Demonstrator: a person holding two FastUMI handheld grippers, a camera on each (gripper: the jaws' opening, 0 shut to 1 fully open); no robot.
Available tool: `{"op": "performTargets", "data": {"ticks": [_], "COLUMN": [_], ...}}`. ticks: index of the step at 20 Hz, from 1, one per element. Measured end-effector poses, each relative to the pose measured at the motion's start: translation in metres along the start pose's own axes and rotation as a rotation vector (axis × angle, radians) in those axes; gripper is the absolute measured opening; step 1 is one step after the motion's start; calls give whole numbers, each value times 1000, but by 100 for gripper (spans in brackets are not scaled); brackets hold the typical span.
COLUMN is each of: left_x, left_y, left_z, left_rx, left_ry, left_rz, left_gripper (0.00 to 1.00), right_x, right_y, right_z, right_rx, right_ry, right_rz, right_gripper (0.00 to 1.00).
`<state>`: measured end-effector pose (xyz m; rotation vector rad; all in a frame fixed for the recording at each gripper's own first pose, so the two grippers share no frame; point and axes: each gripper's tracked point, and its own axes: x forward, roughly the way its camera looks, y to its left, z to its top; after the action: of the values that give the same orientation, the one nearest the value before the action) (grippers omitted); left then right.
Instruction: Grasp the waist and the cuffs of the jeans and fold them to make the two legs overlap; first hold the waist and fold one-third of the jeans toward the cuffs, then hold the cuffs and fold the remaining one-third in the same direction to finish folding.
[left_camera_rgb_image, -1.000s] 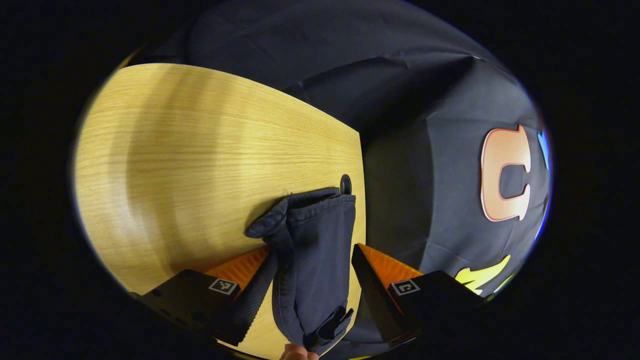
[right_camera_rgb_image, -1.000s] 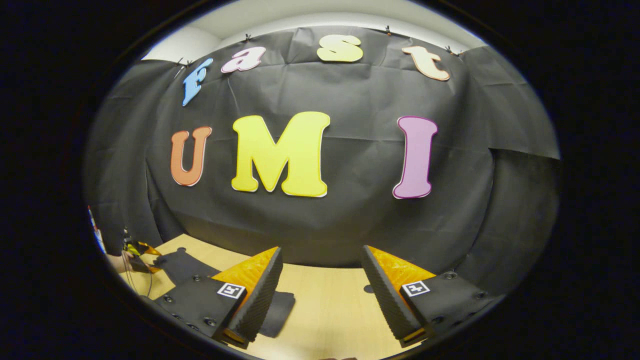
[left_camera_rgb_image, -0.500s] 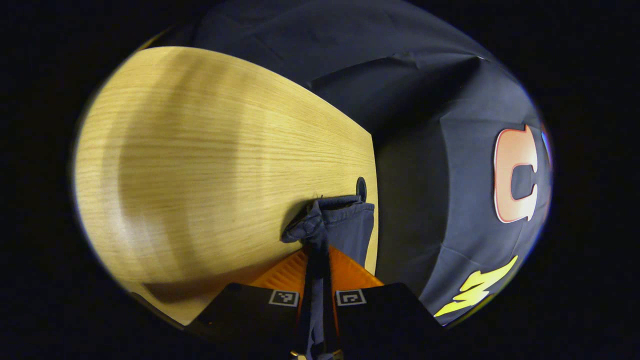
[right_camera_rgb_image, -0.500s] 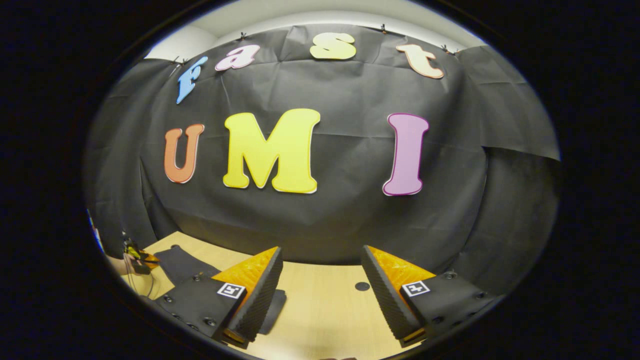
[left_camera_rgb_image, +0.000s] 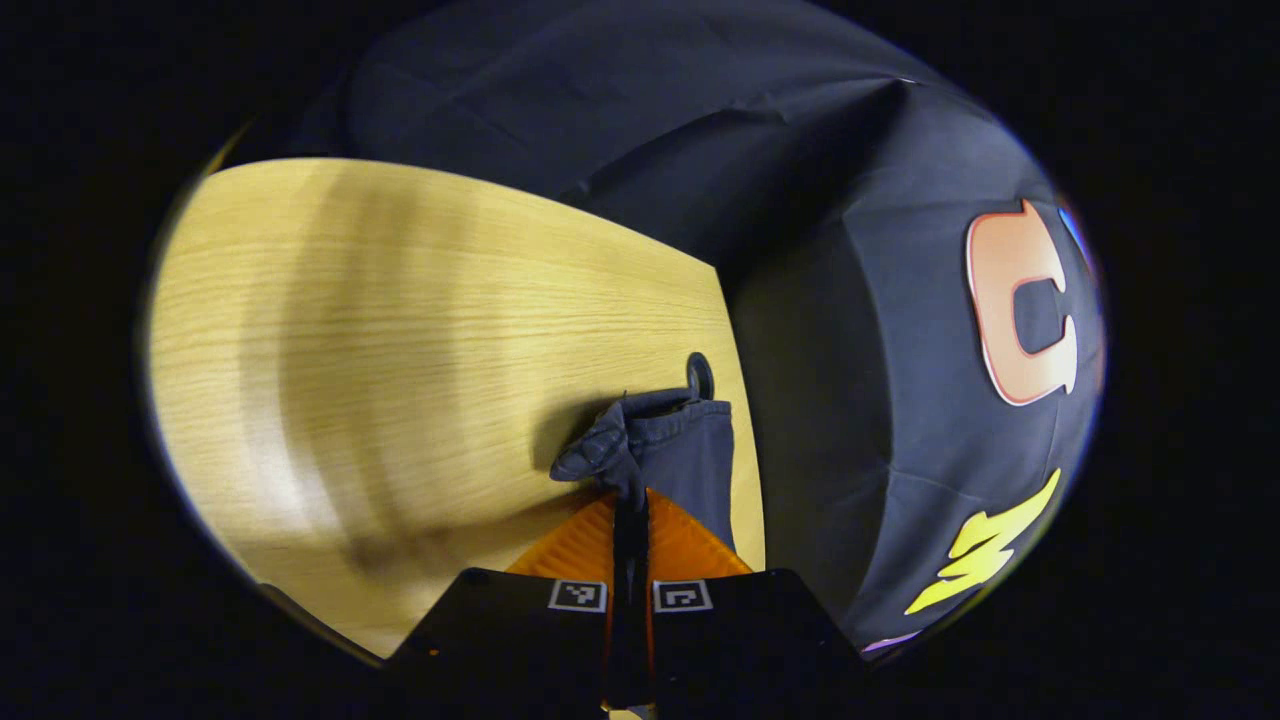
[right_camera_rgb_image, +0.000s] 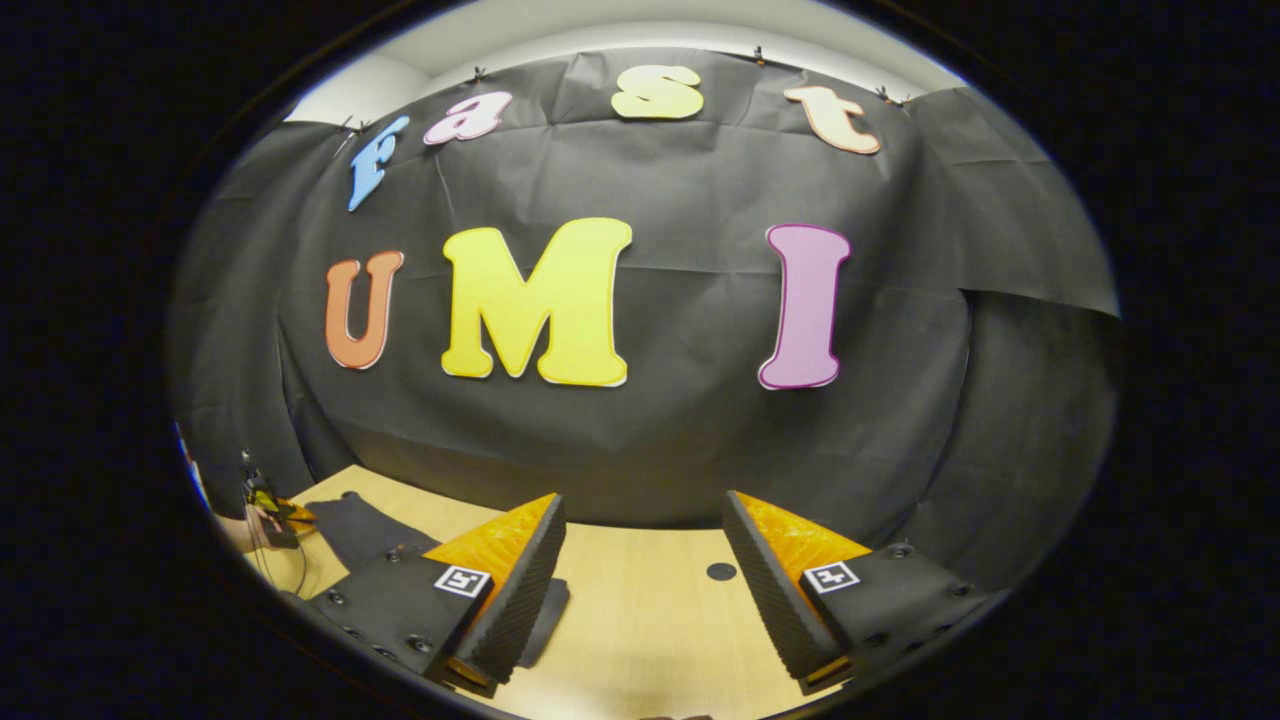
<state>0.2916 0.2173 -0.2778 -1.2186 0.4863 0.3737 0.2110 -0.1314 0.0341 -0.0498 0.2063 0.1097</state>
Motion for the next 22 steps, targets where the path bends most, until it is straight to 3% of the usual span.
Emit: {"op": "performTargets", "data": {"ticks": [6, 8, 12, 13, 14, 16, 21, 22], "left_x": [-30, -40, -53, -57, -62, -71, -98, -103], "left_y": [-55, -73, -106, -112, -119, -135, -184, -192], "left_z": [-3, -5, -15, -18, -22, -33, -76, -85], "left_rx": [275, 345, 434, 447, 457, 485, 587, 605], "left_ry": [-77, -100, -135, -138, -141, -149, -163, -165], "left_rz": [-58, -84, -131, -147, -165, -197, -289, -304], "left_gripper": [3, 3, 3, 3, 3, 3, 3, 3], "right_x": [-6, -6, -12, -13, -15, -17, -23, -23], "right_y": [-7, -7, -16, -18, -21, -26, -32, -33], "right_z": [1, 2, 2, 1, 0, -2, -3, -3], "right_rx": [6, 12, 16, 14, 15, 21, 29, 30], "right_ry": [-6, -9, -12, -11, -9, -6, -12, -12], "right_rz": [-4, -3, -6, -11, -13, -18, -18, -16], "right_gripper": [93, 98, 98, 93, 98, 93, 98, 93]}}
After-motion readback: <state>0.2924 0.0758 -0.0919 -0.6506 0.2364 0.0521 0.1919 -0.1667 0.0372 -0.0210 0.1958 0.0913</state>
